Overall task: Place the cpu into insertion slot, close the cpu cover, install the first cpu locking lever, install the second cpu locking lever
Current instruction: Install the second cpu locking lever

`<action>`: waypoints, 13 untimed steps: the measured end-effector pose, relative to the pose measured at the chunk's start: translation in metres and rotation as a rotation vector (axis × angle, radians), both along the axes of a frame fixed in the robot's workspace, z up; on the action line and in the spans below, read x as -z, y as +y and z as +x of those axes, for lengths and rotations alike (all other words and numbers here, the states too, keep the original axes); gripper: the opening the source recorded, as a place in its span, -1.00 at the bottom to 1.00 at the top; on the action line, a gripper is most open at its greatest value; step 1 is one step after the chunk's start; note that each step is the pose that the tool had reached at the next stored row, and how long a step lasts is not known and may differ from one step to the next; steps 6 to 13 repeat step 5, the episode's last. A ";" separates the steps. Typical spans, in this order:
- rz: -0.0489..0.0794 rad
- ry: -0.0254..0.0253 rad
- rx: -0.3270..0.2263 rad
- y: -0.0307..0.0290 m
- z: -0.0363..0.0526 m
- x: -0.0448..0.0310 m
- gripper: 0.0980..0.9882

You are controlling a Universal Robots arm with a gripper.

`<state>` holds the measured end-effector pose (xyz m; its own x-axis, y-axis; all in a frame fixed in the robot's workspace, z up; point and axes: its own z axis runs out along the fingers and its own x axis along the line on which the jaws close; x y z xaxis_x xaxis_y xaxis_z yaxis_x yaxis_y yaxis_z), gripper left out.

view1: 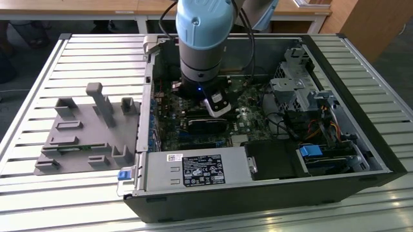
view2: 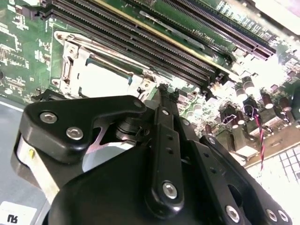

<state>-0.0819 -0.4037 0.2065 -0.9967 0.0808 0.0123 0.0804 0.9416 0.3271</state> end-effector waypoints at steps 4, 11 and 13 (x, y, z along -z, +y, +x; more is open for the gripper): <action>0.000 0.0000 0.000 0.0000 0.0000 -0.0035 -0.98; 0.000 0.0000 0.000 0.0000 0.0000 -0.0041 -0.98; 0.000 0.0000 0.000 0.0000 0.0000 -0.0041 -0.98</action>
